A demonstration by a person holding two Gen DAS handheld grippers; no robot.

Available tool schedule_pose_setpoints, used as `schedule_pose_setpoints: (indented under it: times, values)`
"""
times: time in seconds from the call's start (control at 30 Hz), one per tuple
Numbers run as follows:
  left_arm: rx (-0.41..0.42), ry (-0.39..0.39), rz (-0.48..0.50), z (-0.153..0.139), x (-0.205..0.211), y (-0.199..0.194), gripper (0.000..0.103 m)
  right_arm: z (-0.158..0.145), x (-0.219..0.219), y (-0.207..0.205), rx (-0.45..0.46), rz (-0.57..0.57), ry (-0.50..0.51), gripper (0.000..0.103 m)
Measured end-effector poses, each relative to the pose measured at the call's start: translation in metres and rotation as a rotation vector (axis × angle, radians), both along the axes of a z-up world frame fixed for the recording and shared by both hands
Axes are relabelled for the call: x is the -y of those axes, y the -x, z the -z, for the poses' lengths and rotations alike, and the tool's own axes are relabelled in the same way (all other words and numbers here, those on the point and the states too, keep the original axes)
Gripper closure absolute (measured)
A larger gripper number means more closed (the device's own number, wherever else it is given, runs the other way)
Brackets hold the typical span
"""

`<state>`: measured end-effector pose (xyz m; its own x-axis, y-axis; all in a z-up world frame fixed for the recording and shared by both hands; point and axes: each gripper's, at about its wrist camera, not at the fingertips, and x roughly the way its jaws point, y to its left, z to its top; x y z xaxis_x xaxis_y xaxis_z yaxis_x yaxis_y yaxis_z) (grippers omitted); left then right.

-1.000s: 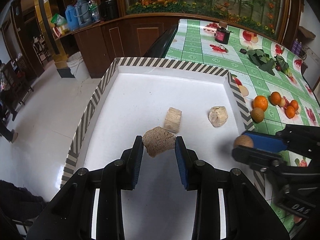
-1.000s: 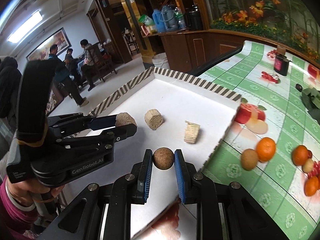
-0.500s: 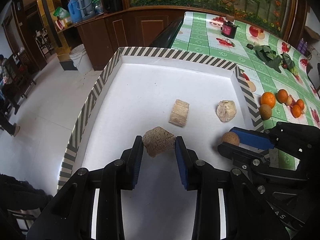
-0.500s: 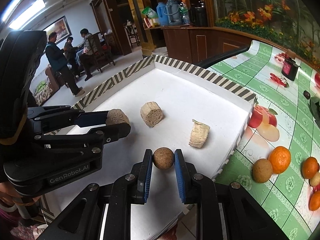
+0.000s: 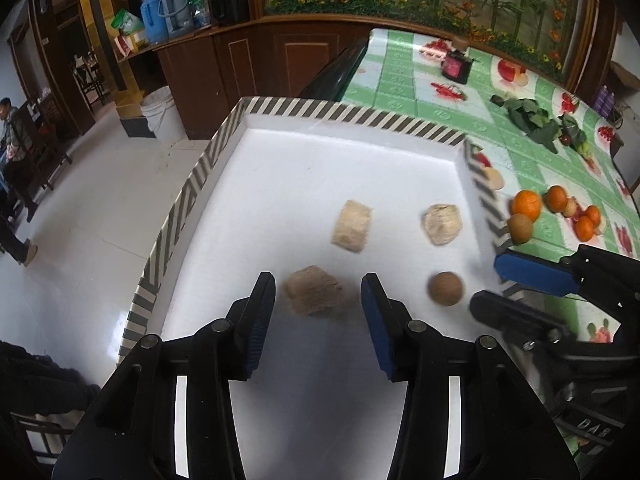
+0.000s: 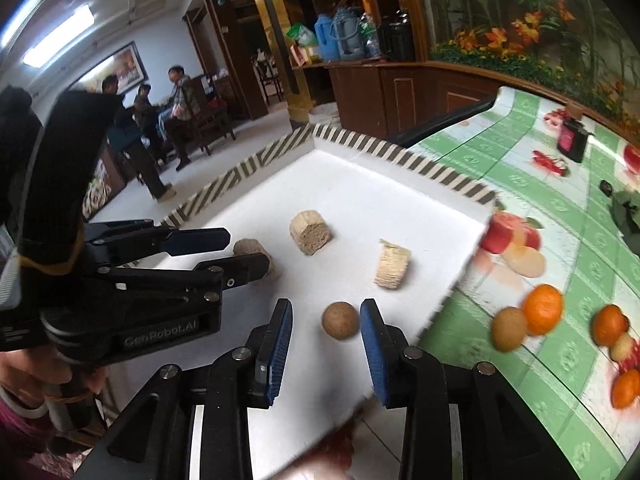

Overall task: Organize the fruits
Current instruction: 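Open both tools to release the cube and kiwi into the tray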

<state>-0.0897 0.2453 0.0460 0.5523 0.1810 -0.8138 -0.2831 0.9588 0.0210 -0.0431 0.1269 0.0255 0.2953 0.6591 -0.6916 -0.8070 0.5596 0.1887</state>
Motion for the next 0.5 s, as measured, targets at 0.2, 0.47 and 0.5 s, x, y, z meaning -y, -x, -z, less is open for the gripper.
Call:
schedule_pose_setpoints:
  times: [0.2,0.47,0.5]
  values:
    - [0.042,0.032,0.053,-0.015,0.027,-0.003,0.058,-0.016,0.042,0.000,0.025,0.063,-0.031,0.069]
    - [0.045,0.105,0.159,-0.020,0.076,-0.023,0.058,-0.004,0.122,-0.021,0.009,0.221,0.013,0.069]
    - [0.041,0.107,0.172,-0.019,0.083,-0.027,0.058,-0.002,0.131,-0.024,0.004,0.240,0.018,0.069]
